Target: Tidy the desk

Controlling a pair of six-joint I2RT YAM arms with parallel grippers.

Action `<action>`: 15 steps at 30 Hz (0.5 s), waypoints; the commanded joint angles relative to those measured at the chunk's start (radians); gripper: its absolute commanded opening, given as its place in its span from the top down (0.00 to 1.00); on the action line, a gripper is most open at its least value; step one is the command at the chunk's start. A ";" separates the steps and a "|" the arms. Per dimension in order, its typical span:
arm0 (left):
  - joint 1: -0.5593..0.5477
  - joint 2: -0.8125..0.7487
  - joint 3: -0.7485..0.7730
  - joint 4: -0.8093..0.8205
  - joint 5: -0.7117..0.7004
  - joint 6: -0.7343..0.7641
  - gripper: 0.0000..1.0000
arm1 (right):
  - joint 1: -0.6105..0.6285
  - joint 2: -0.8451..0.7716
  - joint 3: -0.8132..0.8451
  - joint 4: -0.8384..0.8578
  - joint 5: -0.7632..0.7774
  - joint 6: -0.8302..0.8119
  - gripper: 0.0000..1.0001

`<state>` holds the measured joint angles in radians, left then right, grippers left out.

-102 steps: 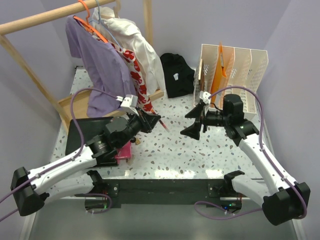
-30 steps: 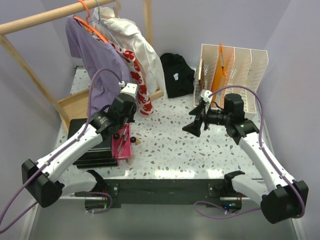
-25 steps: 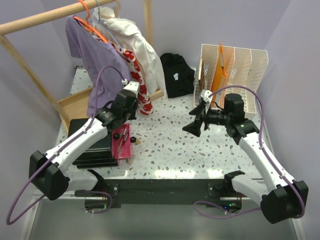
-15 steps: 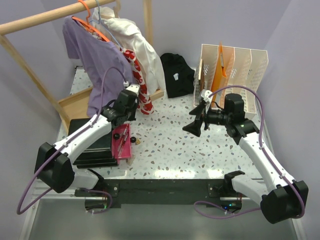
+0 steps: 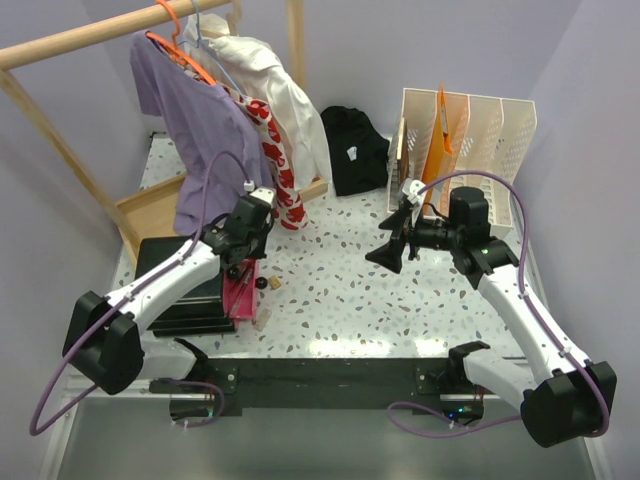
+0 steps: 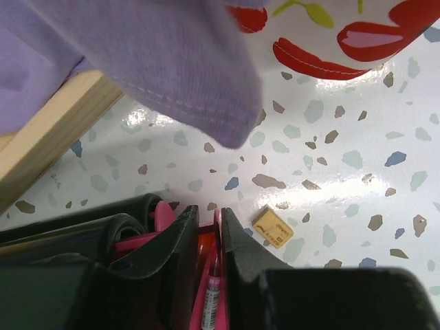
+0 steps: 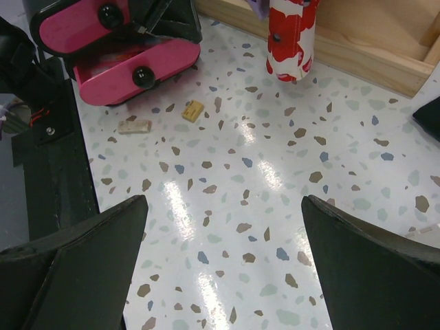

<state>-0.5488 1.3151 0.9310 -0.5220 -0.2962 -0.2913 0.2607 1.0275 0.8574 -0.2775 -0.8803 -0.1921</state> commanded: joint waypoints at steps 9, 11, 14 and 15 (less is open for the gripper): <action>0.009 -0.135 0.088 -0.007 0.092 0.003 0.58 | -0.009 -0.006 0.000 0.004 -0.013 -0.017 0.01; 0.009 -0.146 0.085 -0.006 0.159 0.003 0.56 | -0.011 -0.004 0.000 0.003 -0.013 -0.017 0.01; 0.009 -0.152 0.065 -0.009 0.244 -0.009 0.57 | -0.009 -0.003 0.002 0.003 -0.013 -0.018 0.01; 0.009 -0.155 0.057 -0.009 0.265 -0.015 0.58 | -0.011 -0.001 0.002 0.001 -0.013 -0.018 0.01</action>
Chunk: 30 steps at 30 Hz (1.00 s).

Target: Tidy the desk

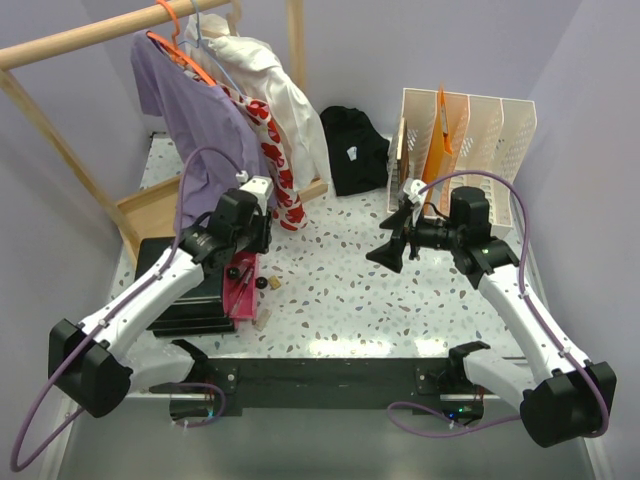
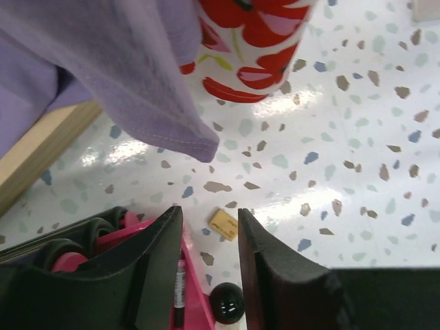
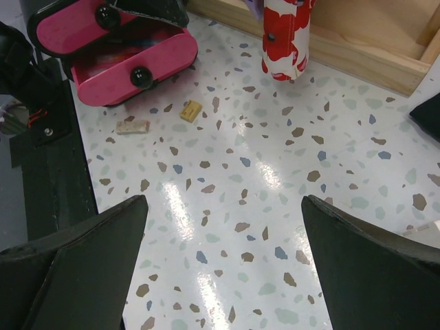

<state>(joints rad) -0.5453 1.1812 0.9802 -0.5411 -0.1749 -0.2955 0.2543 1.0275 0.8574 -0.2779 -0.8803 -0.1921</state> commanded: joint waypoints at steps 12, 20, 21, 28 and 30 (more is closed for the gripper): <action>-0.050 -0.022 -0.132 0.095 0.243 -0.162 0.69 | -0.006 0.005 0.002 0.000 -0.009 -0.021 0.01; -0.088 0.104 -0.078 -0.046 -0.130 -0.195 0.58 | -0.007 0.005 0.002 -0.001 -0.011 -0.023 0.01; -0.088 0.109 -0.077 -0.052 -0.155 -0.197 0.56 | -0.007 0.006 0.002 -0.001 -0.011 -0.023 0.01; -0.088 0.129 -0.048 -0.132 -0.350 -0.217 0.28 | -0.009 0.000 0.003 -0.003 -0.011 -0.023 0.01; -0.088 0.129 -0.044 -0.143 -0.376 -0.217 0.21 | -0.010 0.003 0.003 -0.004 -0.011 -0.023 0.01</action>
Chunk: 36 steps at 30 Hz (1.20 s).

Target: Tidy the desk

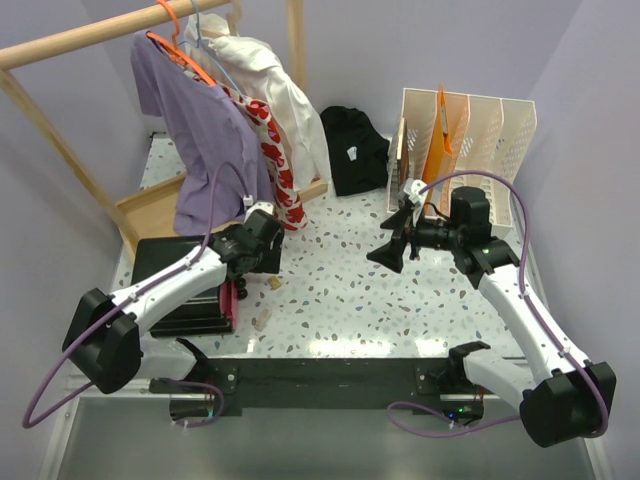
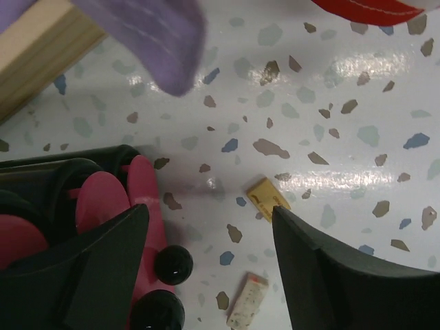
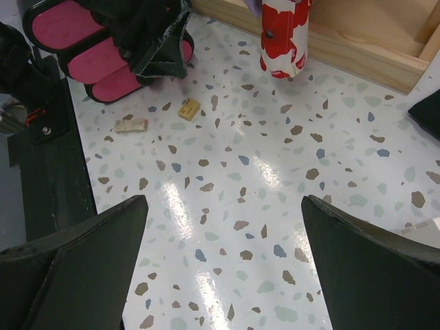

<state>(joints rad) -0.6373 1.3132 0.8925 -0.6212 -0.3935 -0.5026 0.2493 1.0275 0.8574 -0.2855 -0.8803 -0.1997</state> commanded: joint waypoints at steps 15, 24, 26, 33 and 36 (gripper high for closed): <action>0.004 -0.051 0.100 0.014 0.062 0.200 0.33 | -0.010 0.000 0.003 0.002 -0.011 -0.017 0.01; -0.005 -0.055 0.079 -0.014 0.186 0.110 0.78 | -0.010 0.002 0.005 0.003 -0.013 -0.017 0.01; -0.013 -0.065 0.065 -0.026 0.186 0.078 0.86 | -0.010 0.002 0.005 0.003 -0.014 -0.017 0.01; -0.151 -0.078 0.077 -0.149 0.046 -0.057 1.00 | -0.008 0.002 0.006 -0.001 -0.014 -0.017 0.01; -0.159 -0.072 0.054 -0.192 -0.022 -0.119 0.97 | -0.010 0.002 0.006 0.000 -0.014 -0.017 0.01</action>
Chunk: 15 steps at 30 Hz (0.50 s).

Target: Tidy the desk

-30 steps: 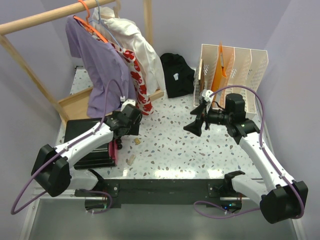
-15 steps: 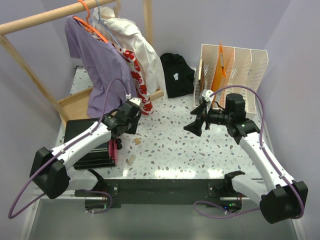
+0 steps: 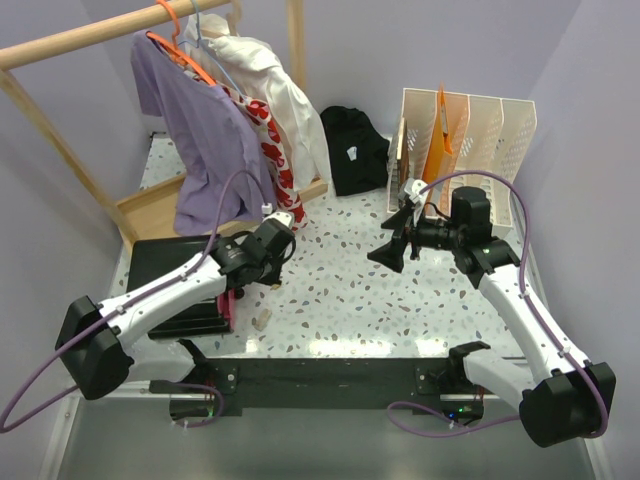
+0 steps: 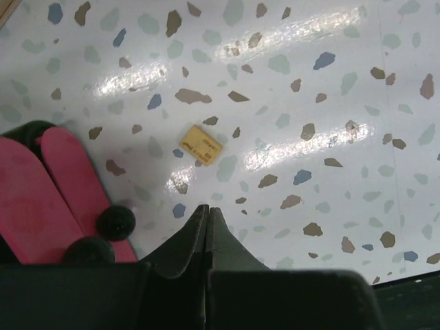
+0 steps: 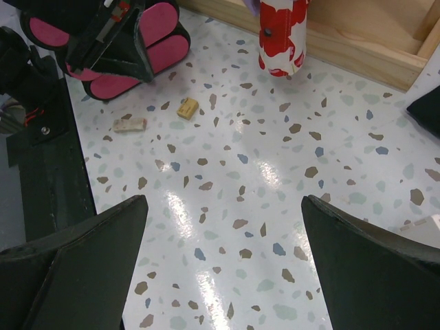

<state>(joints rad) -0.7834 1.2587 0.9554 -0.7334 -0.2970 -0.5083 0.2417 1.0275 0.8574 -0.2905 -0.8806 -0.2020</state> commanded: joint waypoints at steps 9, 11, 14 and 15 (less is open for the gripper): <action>-0.013 -0.008 -0.064 -0.115 -0.264 -0.266 0.78 | -0.004 -0.004 0.006 0.004 -0.014 -0.016 0.01; -0.013 -0.007 -0.075 -0.124 -0.281 -0.300 0.66 | -0.004 -0.004 0.006 0.002 -0.014 -0.016 0.01; -0.013 0.005 -0.073 -0.152 -0.310 -0.320 0.42 | -0.004 -0.006 0.006 0.004 -0.014 -0.016 0.01; -0.013 0.004 -0.073 -0.156 -0.318 -0.322 0.40 | -0.005 -0.004 0.006 0.002 -0.015 -0.016 0.01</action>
<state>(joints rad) -0.7971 1.2606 0.8848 -0.8528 -0.5259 -0.7650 0.2409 1.0275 0.8574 -0.2913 -0.8806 -0.2024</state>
